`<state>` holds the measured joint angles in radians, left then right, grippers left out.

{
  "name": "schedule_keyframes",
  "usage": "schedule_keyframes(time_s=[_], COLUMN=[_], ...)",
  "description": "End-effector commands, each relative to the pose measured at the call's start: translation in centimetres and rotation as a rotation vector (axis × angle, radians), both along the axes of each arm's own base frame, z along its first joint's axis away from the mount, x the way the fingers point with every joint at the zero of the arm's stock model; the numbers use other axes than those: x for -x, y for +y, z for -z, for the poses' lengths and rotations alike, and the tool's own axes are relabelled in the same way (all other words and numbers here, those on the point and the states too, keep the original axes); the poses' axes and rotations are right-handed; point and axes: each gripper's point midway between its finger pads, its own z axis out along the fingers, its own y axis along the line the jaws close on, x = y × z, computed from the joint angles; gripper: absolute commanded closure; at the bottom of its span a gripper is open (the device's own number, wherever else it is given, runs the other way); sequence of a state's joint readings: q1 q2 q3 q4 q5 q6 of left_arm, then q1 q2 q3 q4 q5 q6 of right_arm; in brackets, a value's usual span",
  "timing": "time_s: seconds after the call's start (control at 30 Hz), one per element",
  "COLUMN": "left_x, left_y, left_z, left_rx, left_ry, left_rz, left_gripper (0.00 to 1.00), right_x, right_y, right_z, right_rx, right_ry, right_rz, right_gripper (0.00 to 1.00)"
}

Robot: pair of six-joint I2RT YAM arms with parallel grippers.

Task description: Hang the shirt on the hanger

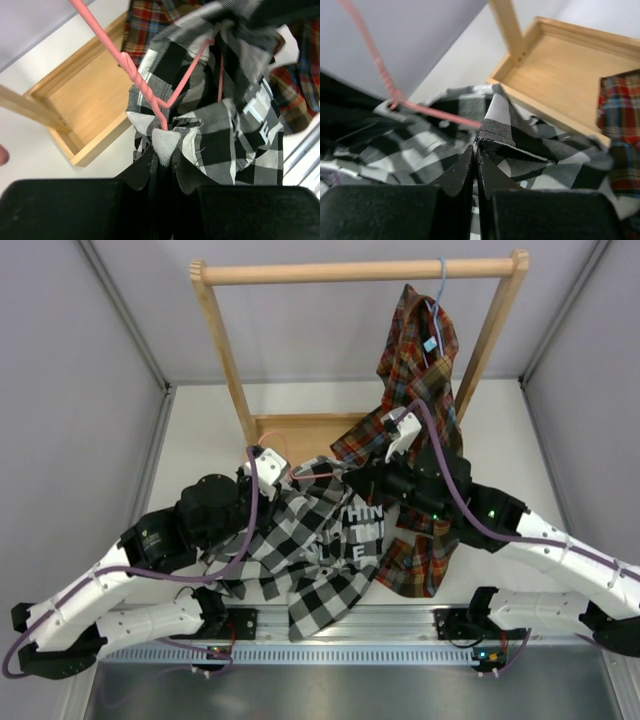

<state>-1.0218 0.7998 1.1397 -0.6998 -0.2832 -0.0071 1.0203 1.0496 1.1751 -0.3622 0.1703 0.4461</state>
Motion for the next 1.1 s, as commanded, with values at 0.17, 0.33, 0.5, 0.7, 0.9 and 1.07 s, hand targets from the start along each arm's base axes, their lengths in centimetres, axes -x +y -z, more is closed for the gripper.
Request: schedule_keyframes(time_s=[0.17,0.33,0.5,0.7,0.9,1.07], left_x=[-1.3,-0.4,-0.1,2.0,3.9,4.5], left_y=[2.4,1.2,-1.1,-2.2,-1.4,-1.7], left_z=[-15.1,-21.4,-20.8,-18.1,-13.9,-11.3], left_rx=[0.464,0.523,0.515,0.430,0.290,0.246], left_ry=[-0.230,-0.298,-0.276,-0.305,-0.344,-0.303], left_rz=[-0.167,-0.066,0.020,0.185,0.301,0.342], left_gripper=[1.00,1.00,1.00,1.00,1.00,1.00], right_x=[5.7,7.8,8.2,10.4,12.5,15.4], right_y=[3.2,5.2,5.9,4.6,-1.4,-6.7], right_z=[-5.4,-5.6,-4.3,-4.3,-0.8,2.2], right_rx=[-0.254,-0.320,-0.352,-0.345,-0.180,-0.096], right_ry=[-0.058,-0.046,-0.029,-0.045,0.010,0.052], right_rz=[-0.174,-0.263,-0.255,-0.355,-0.377,-0.446], right_gripper=[1.00,1.00,1.00,0.83,0.63,0.52])
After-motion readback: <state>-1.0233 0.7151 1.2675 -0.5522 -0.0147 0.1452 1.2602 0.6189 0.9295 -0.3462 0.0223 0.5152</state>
